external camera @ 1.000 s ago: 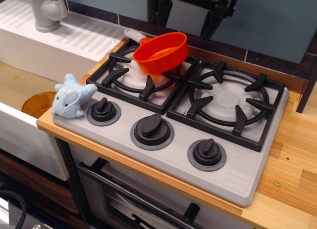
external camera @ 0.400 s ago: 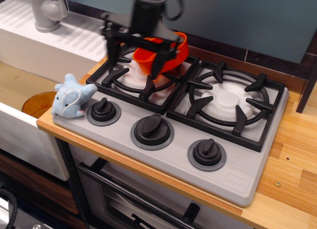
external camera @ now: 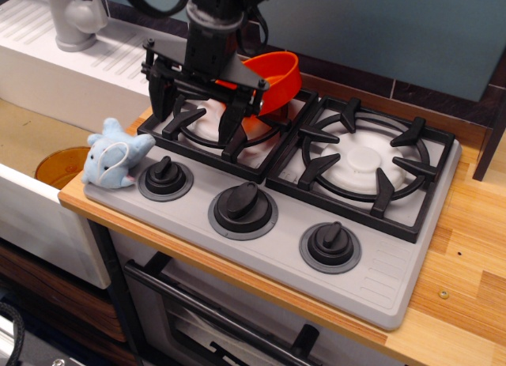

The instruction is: End effector transition from pot or pan to object

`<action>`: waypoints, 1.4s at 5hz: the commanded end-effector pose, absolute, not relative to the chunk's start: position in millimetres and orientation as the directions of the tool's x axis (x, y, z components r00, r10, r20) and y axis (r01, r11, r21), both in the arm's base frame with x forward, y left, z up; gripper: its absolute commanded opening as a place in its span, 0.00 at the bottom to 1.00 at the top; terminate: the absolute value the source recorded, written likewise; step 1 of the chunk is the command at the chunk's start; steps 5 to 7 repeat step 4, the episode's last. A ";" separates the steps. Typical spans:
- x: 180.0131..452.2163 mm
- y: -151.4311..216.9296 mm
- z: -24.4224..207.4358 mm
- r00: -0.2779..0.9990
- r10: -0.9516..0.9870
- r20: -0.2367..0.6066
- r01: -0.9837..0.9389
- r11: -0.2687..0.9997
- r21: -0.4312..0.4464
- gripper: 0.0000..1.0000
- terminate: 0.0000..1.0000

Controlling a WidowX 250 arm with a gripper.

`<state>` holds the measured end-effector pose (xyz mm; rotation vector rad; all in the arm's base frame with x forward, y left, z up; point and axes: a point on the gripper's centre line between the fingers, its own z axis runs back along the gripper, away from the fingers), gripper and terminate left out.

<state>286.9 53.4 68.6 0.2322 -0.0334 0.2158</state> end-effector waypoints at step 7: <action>274.1 123.3 79.6 0.976 0.120 0.179 -0.169 0.943 0.288 1.00 1.00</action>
